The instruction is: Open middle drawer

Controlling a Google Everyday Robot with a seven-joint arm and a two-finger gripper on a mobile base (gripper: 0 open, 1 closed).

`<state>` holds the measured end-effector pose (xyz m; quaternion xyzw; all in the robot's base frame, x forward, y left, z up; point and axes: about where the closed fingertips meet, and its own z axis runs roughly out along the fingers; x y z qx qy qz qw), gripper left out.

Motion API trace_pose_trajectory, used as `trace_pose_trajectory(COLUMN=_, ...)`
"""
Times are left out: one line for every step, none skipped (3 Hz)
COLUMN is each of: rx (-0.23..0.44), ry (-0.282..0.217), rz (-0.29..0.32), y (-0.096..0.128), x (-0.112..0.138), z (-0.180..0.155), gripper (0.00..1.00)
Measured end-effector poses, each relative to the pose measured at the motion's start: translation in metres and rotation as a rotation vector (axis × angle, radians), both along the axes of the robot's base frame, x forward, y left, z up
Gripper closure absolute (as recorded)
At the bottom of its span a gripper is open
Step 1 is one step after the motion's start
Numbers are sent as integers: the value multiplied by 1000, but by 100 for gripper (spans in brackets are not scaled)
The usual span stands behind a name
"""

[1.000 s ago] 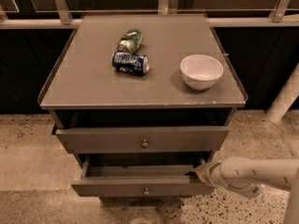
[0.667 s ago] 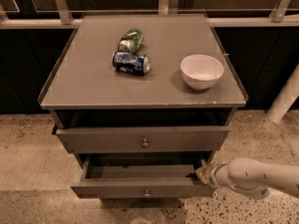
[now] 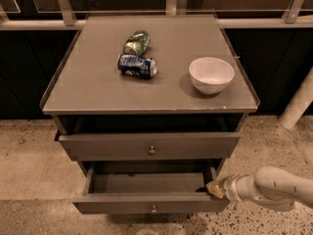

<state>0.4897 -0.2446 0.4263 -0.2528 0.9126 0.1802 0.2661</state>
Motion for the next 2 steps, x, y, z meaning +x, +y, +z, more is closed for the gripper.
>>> trace_pose_trajectory(rx=15, ry=18, rz=8, y=2, x=-6, z=0, gripper=100)
trace_pose_trajectory(rx=18, ry=26, rz=1, y=-1, x=-10, z=1, gripper=100)
